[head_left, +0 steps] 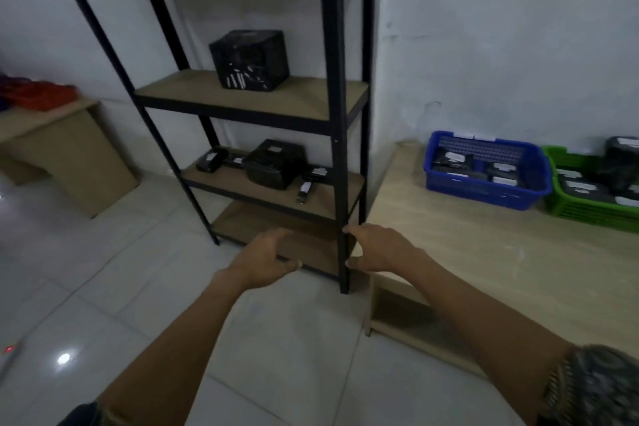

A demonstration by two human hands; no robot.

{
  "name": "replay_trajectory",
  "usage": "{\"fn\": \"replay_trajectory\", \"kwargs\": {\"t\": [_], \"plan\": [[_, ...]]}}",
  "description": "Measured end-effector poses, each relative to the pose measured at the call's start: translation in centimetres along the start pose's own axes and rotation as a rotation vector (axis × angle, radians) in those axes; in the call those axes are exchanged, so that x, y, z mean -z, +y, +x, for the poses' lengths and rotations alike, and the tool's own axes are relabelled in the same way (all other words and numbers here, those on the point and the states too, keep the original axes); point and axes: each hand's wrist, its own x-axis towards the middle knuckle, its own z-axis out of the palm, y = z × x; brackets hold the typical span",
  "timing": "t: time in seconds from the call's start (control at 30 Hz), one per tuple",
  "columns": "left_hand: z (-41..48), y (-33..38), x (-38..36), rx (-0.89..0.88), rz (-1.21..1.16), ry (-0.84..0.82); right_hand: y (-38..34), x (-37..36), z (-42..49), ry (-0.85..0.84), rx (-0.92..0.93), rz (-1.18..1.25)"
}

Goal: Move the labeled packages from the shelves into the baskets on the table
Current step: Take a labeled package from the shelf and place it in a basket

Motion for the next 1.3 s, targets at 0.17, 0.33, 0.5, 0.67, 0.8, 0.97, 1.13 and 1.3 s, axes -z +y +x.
{"fn": "replay_trajectory", "kwargs": {"t": [0.17,0.33,0.5,0.67,0.8,0.97,1.13,1.3], "plan": [[3.3,-8.3,3.8,0.065,-0.063,0.121,-6.0,0.1,10.2,-0.027,0.102,0.044],[7.2,-16.1,8.2,0.126,-0.029,0.138,-11.3,0.7,19.2,-0.072,0.142,0.082],[11.1,-23.5,12.4,0.137,0.01,0.136,-16.8,0.9,27.2,-0.075,0.146,0.101],[16.3,-32.1,16.9,0.091,0.037,0.091,-22.2,0.3,35.3,-0.059,0.079,0.123],[20.6,-37.7,20.5,0.04,0.068,0.029,-26.0,-0.5,41.3,-0.057,0.007,0.129],[26.4,-43.1,24.1,0.001,0.121,-0.032,-29.0,-1.4,47.7,-0.06,-0.066,0.125],[32.8,-47.9,25.9,-0.004,0.164,-0.119,-29.5,-2.4,54.7,-0.097,-0.121,0.136],[38.2,-52.6,27.4,-0.015,0.168,-0.144,-29.9,-3.0,62.1,-0.144,-0.187,0.165]]}}
